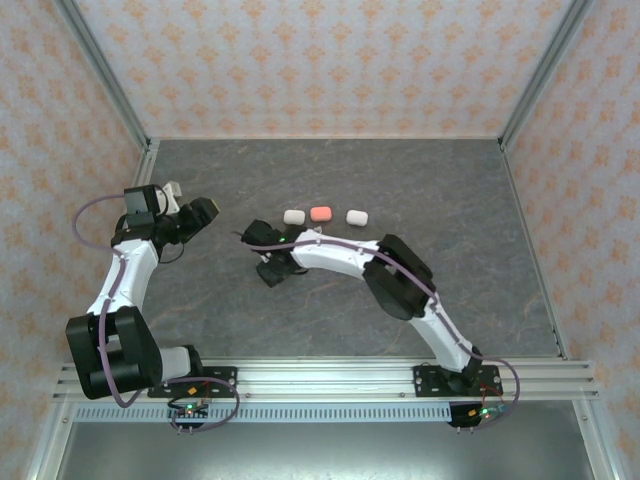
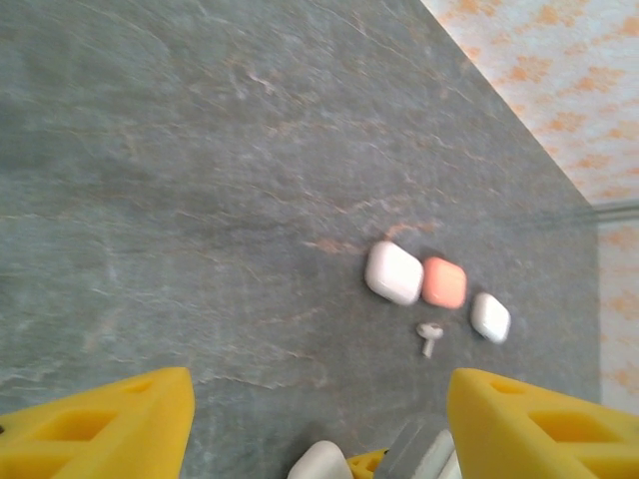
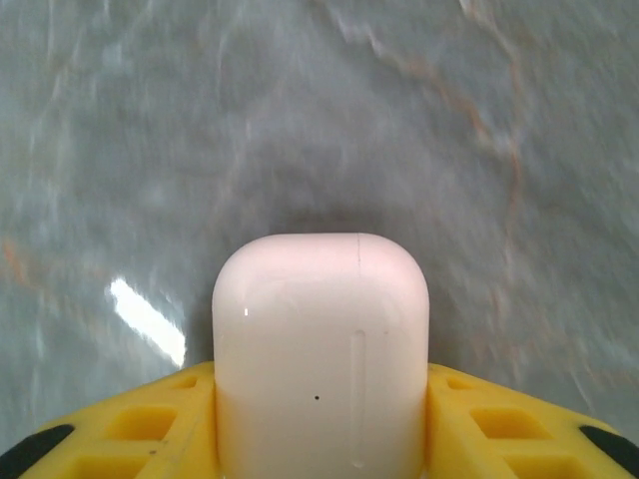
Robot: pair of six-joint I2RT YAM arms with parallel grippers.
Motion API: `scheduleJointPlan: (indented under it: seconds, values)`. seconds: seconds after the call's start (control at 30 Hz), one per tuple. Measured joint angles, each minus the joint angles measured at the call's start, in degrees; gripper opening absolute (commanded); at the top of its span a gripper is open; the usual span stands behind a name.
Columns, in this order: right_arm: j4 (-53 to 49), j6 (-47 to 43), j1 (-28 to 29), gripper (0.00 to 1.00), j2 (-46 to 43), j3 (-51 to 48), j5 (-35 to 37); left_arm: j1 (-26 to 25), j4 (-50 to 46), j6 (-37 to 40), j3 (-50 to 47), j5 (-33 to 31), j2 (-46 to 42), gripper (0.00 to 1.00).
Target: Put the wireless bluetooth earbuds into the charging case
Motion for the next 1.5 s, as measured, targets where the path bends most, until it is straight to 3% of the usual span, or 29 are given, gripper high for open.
scheduleJointPlan:
  seconds: [0.17,0.4,0.57,0.8,1.17,1.5]
  values:
    - [6.88,-6.71,-1.66,0.45,-17.42,-15.98,0.31,-2.14,-0.74,0.7,0.74,8.26,-0.94,0.66]
    - [16.96,-19.3,-3.19,0.44,-41.03,-29.4,3.69,-13.7,-3.43,5.25,8.17,19.32,-3.98,0.65]
    - [20.09,-26.58,-3.19,0.44,-50.01,-33.79,4.59,-20.92,-6.86,10.45,13.6,24.79,-4.76,0.64]
    - [20.61,-31.85,-3.19,0.44,-54.36,-34.62,4.59,-29.44,-11.58,16.0,17.09,28.11,-2.49,0.63]
    - [20.61,-33.27,-3.19,0.44,-54.88,-34.62,3.65,-33.66,-12.26,16.44,17.4,27.19,0.7,0.62]
    - [20.59,-33.24,-3.19,0.44,-54.88,-34.62,1.95,-35.26,-10.08,14.8,17.42,25.53,2.58,0.42]
